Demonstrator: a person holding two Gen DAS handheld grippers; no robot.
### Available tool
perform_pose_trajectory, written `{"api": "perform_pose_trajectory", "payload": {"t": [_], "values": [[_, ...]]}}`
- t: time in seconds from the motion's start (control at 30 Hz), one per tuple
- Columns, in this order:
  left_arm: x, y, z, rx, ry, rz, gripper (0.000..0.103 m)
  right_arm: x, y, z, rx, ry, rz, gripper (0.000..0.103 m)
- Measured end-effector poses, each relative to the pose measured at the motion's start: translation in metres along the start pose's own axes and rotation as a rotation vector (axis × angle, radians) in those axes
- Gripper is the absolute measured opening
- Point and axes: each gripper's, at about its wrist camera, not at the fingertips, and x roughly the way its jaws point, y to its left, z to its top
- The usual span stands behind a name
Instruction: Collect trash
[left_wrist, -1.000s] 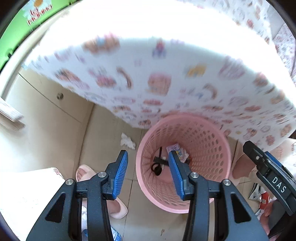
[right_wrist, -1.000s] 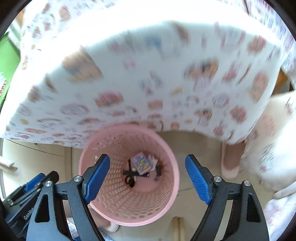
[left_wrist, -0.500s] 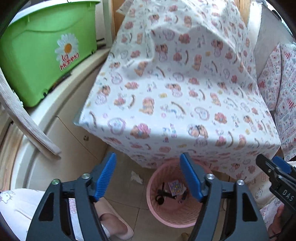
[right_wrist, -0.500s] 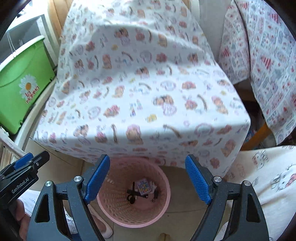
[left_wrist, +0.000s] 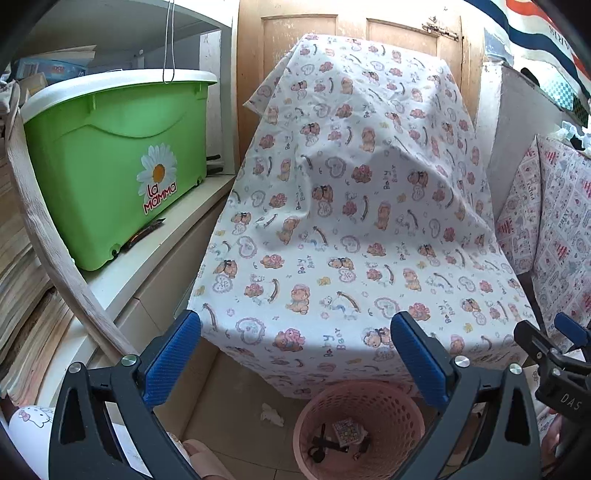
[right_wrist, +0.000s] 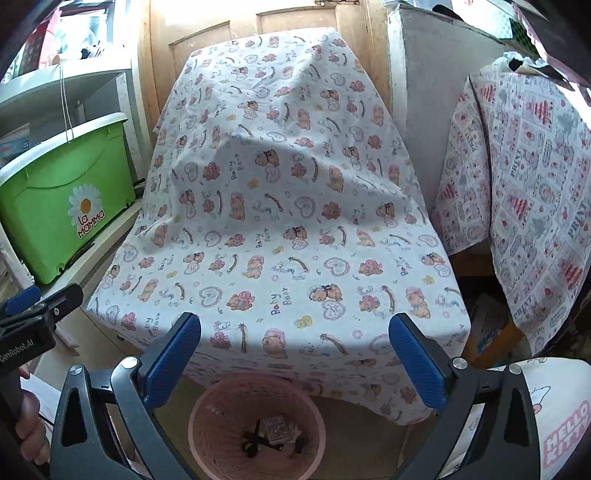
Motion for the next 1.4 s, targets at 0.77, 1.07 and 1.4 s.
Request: {"api": "perform_pose_trajectory", "payload": {"t": [0.77,1.07,1.4], "values": [[0.01,0.004,-0.007,-0.012,-0.019,0.058,0.101,0.007,0.013,-0.006,-0.042,-0.042,0.001,0.103],[0.011,0.006,-0.009,-0.017,-0.019,0.067,0.101,0.007,0.012,-0.006,-0.043,-0.033,-0.005,0.103],[0.011,0.006,-0.009,-0.016,-0.019,0.07,0.101,0.008,0.008,-0.006,-0.025,-0.025,-0.004,0.103]]}}
